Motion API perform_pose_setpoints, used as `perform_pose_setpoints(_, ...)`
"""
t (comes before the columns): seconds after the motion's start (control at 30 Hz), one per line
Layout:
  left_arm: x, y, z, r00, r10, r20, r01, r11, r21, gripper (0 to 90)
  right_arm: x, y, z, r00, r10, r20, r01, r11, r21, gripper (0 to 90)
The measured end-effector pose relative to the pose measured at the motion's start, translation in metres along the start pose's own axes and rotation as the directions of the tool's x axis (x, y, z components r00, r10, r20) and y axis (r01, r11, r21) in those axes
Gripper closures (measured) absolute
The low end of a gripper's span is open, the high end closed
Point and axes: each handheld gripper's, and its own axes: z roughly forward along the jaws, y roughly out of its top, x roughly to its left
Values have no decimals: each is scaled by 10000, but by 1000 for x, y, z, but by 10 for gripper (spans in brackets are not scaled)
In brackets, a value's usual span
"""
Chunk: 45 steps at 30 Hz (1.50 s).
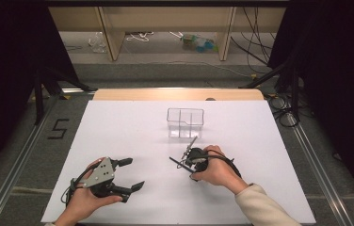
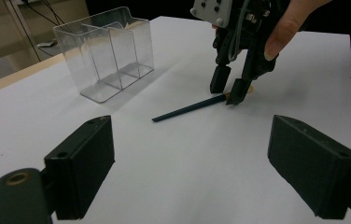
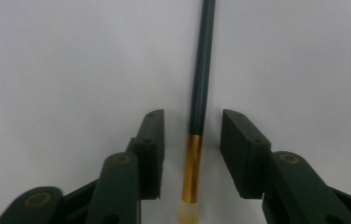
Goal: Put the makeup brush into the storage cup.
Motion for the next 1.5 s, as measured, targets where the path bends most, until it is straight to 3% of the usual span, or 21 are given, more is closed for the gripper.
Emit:
perform_pose_setpoints(0.13,0,0,0,9999,112,37,-112,9999,12,144,-2,1,1,9995,-203,-229,204,9998,68,655)
perform_pose_setpoints(0.2,1,0,1,9999,95,89,-95,9999,-37,144,-3,2,0,9993,-63,-369,69,9998,173,676)
perform_pose_setpoints(0.4,1,0,1,9999,88,96,-88,10000,-41,145,-6,2,0,9987,-45,-509,59,9996,270,795)
perform_pose_setpoints(0.57,0,0,0,9999,88,59,-88,10000,6,146,-5,3,0,9986,-169,-502,183,9994,293,835)
perform_pose_setpoints(1.13,0,0,1,9999,70,106,-70,10000,5,149,-3,3,0,9990,-318,-316,328,9990,312,841)
perform_pose_setpoints(1.17,-1,-1,1,9999,-121,79,121,9999,3,149,-3,3,0,9989,-339,-325,349,9989,302,841)
perform_pose_setpoints(1.37,-1,-1,1,9999,-105,86,105,9999,6,149,-2,3,-1,9993,-89,-367,103,9993,367,842)
perform_pose_setpoints(1.4,0,0,1,9999,119,124,-119,9999,30,150,-2,3,-1,9992,-110,-373,124,9993,353,842)
perform_pose_setpoints(1.5,-1,0,1,9999,35,129,-36,10000,20,150,-3,3,-1,9993,-96,-369,108,9993,348,842)
